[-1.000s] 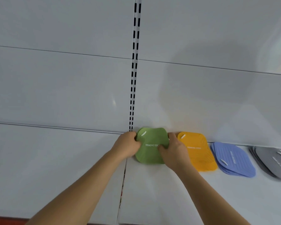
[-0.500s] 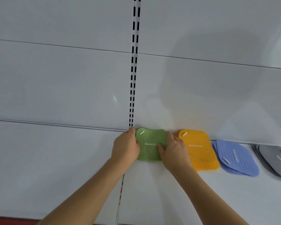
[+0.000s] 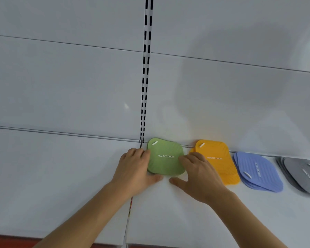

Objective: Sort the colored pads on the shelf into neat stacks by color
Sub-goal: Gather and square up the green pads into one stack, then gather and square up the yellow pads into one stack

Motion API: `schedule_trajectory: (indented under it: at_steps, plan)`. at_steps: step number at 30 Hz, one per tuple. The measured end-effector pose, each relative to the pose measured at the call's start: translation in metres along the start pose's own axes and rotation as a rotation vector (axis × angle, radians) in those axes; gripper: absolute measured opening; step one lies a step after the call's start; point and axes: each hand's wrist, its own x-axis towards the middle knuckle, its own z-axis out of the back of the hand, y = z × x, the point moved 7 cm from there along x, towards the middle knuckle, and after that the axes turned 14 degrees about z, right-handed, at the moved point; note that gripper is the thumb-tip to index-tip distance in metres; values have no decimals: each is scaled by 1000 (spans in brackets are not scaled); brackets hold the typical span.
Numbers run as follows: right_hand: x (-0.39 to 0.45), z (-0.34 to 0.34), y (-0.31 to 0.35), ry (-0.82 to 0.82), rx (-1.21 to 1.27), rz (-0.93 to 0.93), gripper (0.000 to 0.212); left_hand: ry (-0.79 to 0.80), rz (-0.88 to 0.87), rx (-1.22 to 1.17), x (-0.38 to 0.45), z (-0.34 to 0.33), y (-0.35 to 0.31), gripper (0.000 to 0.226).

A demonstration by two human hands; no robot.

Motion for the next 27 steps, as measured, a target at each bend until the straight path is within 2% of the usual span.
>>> schedule_trajectory:
  at_steps: [4, 12, 18, 21, 25, 27]
  plan:
    - [-5, -1, -8, -98, 33, -62, 63, -27, -19, 29, -2, 5, -6, 58]
    - [-2, -12, 1, -148, 40, -18, 40, -10, -35, 38, -7, 7, -17, 37]
    - [-5, -21, 4, -165, 16, -41, 38, 53, -20, -44, -8, -3, -12, 19]
    - [-7, -21, 9, -136, -38, -69, 49, 36, -49, -13, -10, -5, -14, 18]
    - [-8, -21, 15, -108, -69, -85, 51, 1, -107, 154, -11, -5, -13, 36]
    - [-12, -19, 13, -91, -51, -98, 59, 11, -106, 214, -11, -3, -14, 45]
